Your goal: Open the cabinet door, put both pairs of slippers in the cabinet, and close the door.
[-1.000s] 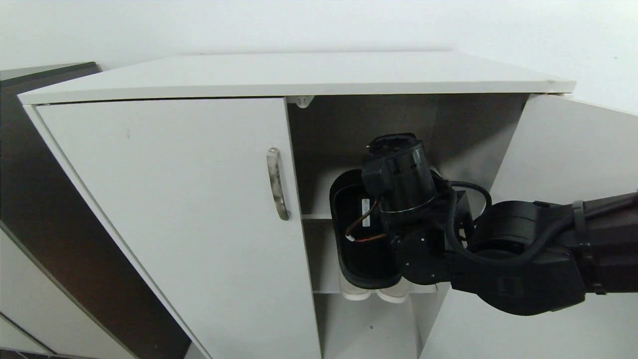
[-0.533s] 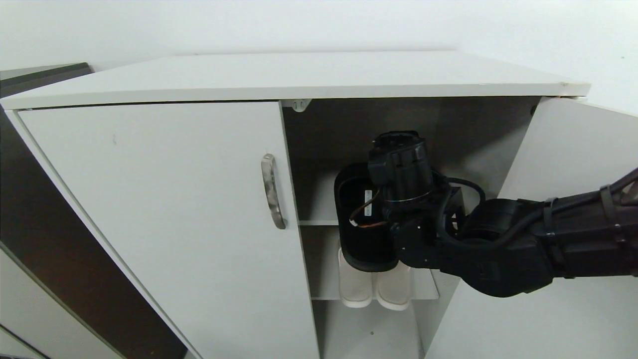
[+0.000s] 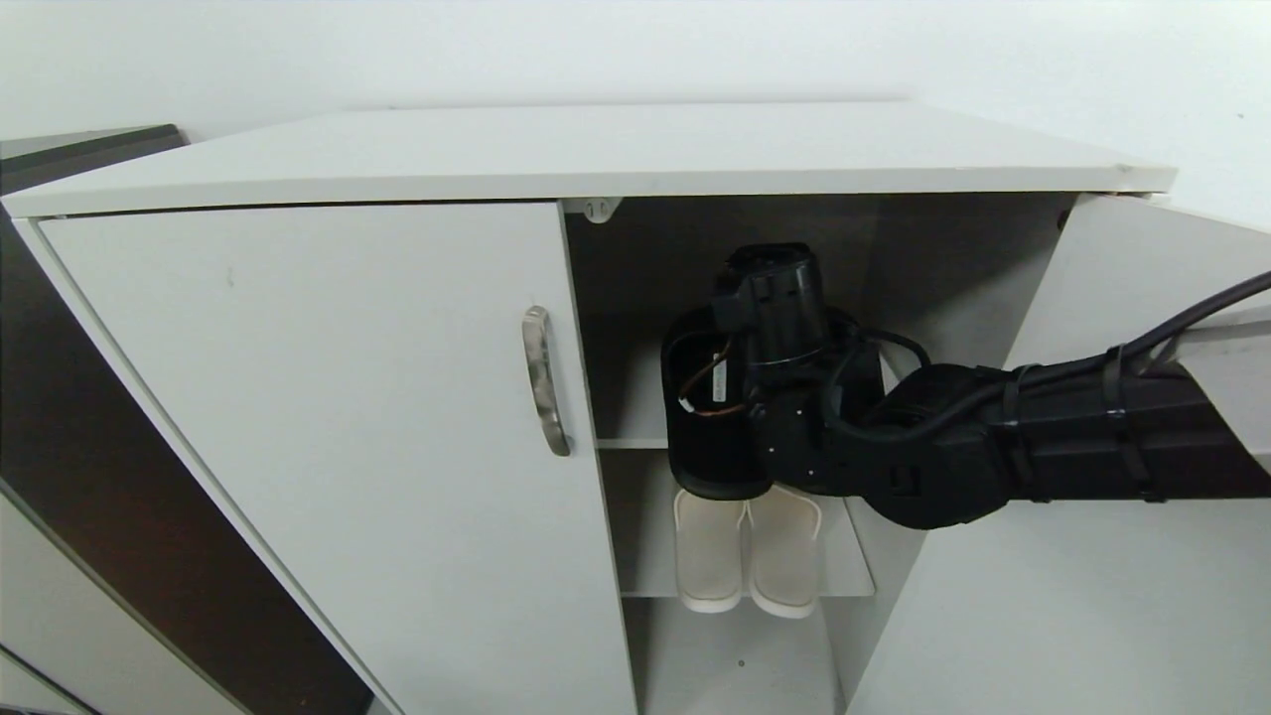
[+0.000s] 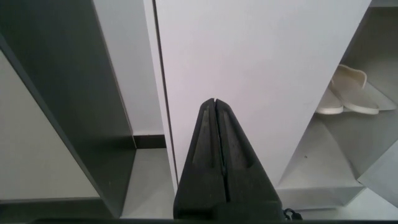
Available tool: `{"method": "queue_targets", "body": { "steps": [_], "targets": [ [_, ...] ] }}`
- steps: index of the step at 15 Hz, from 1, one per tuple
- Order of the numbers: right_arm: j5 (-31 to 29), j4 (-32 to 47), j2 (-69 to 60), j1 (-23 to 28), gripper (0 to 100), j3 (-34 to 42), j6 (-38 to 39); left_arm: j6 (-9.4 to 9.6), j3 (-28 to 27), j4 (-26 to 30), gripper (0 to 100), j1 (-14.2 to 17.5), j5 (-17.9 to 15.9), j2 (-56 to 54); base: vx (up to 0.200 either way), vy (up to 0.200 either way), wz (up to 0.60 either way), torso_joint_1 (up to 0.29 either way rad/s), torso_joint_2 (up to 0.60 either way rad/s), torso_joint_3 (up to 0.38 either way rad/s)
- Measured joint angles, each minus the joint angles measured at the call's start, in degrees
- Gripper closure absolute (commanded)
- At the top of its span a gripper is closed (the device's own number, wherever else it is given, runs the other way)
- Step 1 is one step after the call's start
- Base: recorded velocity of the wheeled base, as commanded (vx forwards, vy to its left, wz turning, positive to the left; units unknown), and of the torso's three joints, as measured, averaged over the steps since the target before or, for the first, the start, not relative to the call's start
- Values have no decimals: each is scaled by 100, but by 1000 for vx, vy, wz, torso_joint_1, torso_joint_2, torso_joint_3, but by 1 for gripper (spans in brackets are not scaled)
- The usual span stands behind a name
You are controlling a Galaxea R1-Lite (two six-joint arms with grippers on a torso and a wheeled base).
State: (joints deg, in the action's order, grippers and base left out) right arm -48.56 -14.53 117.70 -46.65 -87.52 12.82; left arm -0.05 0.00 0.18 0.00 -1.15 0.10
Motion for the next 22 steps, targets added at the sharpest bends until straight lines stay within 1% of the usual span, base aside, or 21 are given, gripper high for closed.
{"method": "queue_targets", "body": {
  "steps": [3, 6, 18, 19, 22],
  "targets": [
    [63, 391, 232, 143, 100, -612, -2, -2, 0, 2, 100, 0, 4, 0, 0, 0, 0, 0, 0, 0],
    [83, 433, 438, 219, 100, -928, 0, -2, 0, 0, 100, 0, 9, 0, 0, 0, 0, 0, 0, 0],
    [154, 435, 584, 254, 100, -970, 9, -2, 0, 0, 100, 0, 4, 0, 0, 0, 0, 0, 0, 0],
    [154, 438, 584, 254, 0, -964, 11, -2, 0, 0, 100, 0, 6, 0, 0, 0, 0, 0, 0, 0],
    [149, 439, 578, 243, 0, -940, 12, -2, 0, 0, 100, 0, 2, 0, 0, 0, 0, 0, 0, 0]
  ]
}}
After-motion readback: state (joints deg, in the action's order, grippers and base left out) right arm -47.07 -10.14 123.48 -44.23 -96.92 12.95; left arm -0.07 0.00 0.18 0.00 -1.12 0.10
